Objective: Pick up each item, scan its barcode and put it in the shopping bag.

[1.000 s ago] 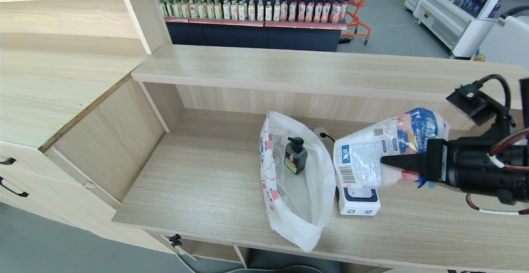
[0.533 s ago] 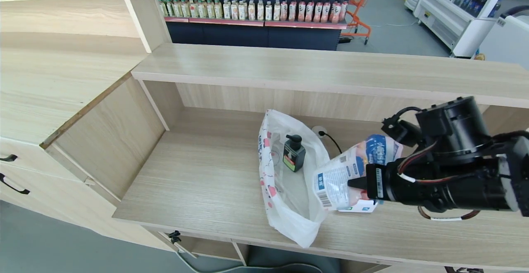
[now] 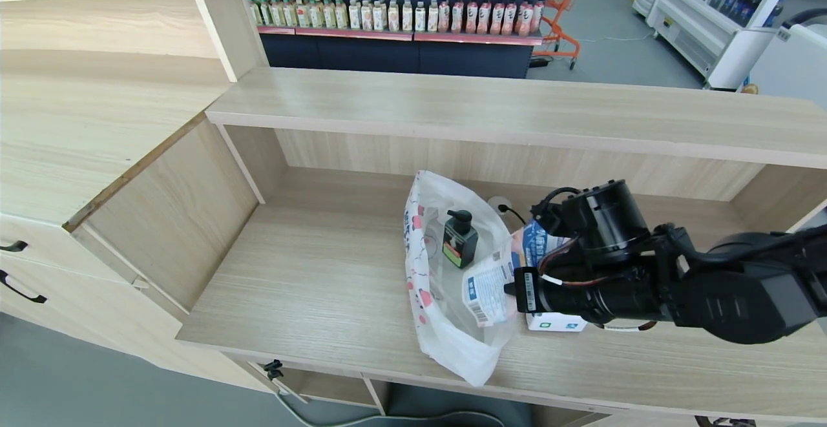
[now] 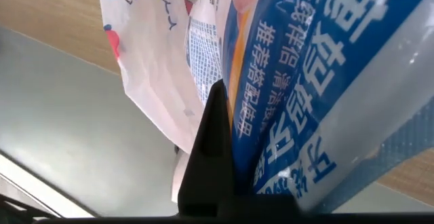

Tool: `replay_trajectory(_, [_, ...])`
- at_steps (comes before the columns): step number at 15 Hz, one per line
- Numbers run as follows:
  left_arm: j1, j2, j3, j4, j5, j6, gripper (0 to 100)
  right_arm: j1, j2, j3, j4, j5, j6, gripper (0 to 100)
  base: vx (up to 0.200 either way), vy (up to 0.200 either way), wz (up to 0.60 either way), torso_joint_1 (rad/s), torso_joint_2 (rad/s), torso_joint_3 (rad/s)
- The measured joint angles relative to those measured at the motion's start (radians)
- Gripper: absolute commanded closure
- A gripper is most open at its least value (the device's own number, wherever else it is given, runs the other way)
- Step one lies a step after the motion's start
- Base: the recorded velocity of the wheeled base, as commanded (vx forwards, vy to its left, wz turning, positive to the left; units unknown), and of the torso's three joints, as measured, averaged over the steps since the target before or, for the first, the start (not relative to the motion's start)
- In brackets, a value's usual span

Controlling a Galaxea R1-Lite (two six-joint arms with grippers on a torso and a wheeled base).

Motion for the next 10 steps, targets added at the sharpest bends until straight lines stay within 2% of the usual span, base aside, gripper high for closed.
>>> replay_trajectory(6, [0.0, 0.0, 0.0, 0.0, 0.0, 0.0, 0, 0.01, 0.149, -0.009, -0.139, -0.044, -0.095, 100, 0.0, 0.0, 0.0, 0.0, 0.0, 0.0])
replay_trajectory(7, [0.0, 0.0, 0.0, 0.0, 0.0, 0.0, 0, 0.01, 0.164, -0.013, -0.146, -0.043, -0.102, 0, 0.0, 0.0, 0.0, 0.0, 0.0, 0.0])
replay_trajectory(10, [0.0, 0.0, 0.0, 0.0, 0.0, 0.0, 0, 0.015, 0.192, -0.037, -0.162, -0.033, -0.104, 0, 0.0, 0.0, 0.0, 0.0, 0.0, 0.0])
